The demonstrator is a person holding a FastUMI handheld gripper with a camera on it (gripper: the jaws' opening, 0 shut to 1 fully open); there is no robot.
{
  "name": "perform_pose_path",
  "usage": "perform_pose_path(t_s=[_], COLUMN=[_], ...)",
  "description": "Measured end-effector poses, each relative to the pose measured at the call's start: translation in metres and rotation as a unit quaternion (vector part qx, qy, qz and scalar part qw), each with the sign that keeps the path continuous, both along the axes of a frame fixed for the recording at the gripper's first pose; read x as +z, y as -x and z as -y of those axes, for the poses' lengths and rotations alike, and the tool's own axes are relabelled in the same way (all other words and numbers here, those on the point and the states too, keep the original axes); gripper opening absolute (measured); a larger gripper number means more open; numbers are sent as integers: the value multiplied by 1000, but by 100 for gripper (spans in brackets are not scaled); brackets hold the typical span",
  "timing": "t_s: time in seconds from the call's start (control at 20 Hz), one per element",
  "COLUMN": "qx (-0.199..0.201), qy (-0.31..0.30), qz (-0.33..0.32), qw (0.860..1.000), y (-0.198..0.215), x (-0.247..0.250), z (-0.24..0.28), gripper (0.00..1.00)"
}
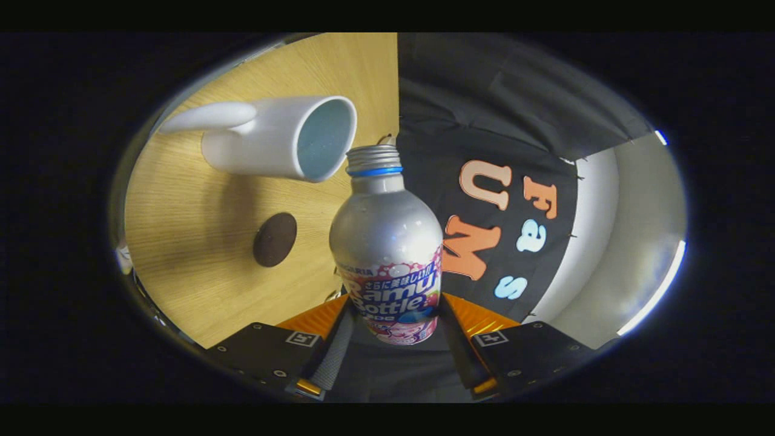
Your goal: Take the bottle from table, then pour the juice into the cup, finally place the bottle on the coaster
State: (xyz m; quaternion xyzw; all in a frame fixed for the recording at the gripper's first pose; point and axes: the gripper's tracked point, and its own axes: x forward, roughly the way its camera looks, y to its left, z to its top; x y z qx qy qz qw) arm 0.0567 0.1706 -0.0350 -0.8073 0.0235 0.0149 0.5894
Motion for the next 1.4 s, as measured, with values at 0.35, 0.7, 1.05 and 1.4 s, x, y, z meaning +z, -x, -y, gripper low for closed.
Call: perform_pose_path(t_s=[0.35, 0.7, 1.05, 1.4], qx=[-50, -90, -149, -186], qy=[-193, -426, -666, -719], qz=[-26, -46, -113, -133], qw=[980, 899, 722, 656], y=[-6, -31, -57, -79], x=[-31, -47, -81, -115], z=[15, 19, -1, 9], gripper=[77, 78, 78, 78])
